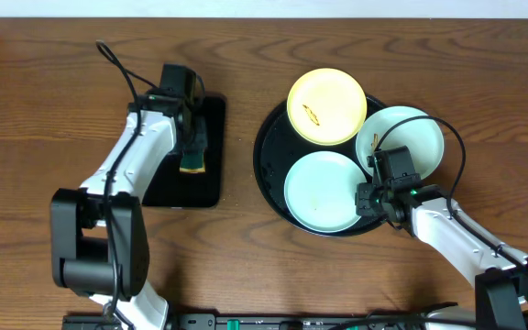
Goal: Clean dirty plates on tray and stack at the side
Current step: 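Lower the sponge into the black tray and hold it there with the left gripper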
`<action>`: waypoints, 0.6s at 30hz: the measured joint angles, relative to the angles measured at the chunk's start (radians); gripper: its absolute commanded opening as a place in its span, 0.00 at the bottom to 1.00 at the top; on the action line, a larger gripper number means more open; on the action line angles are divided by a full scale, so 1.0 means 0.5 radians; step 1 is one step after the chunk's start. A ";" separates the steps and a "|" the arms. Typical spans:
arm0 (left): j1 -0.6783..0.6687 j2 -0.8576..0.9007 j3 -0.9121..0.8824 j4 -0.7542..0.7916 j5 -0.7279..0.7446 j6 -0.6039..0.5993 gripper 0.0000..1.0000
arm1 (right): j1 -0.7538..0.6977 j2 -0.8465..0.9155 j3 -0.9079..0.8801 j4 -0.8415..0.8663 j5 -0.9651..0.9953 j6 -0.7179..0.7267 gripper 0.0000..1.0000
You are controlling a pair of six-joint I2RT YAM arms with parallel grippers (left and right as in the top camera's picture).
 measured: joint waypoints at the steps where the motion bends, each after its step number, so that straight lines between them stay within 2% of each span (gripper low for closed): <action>1: 0.000 0.022 -0.034 0.038 -0.001 0.000 0.08 | 0.000 0.000 0.000 0.000 0.000 0.000 0.27; 7: -0.001 0.164 -0.230 0.336 -0.003 -0.001 0.10 | 0.000 0.000 0.000 0.000 0.000 0.000 0.27; 12: -0.001 0.166 -0.215 0.310 -0.004 -0.001 0.10 | 0.000 0.000 0.000 0.000 -0.006 0.001 0.28; 13: 0.000 0.160 -0.191 0.269 -0.003 -0.002 0.13 | 0.000 0.000 0.000 0.001 -0.008 0.000 0.27; 14: 0.000 0.146 -0.176 0.239 -0.002 -0.002 0.21 | 0.000 0.000 0.000 0.001 -0.014 0.000 0.28; 16: -0.001 0.088 -0.152 0.181 -0.001 0.002 0.50 | 0.000 0.000 0.000 0.001 -0.018 0.000 0.27; 18: -0.004 -0.121 -0.147 0.142 -0.001 -0.022 0.47 | 0.000 0.000 0.000 0.001 -0.024 0.001 0.28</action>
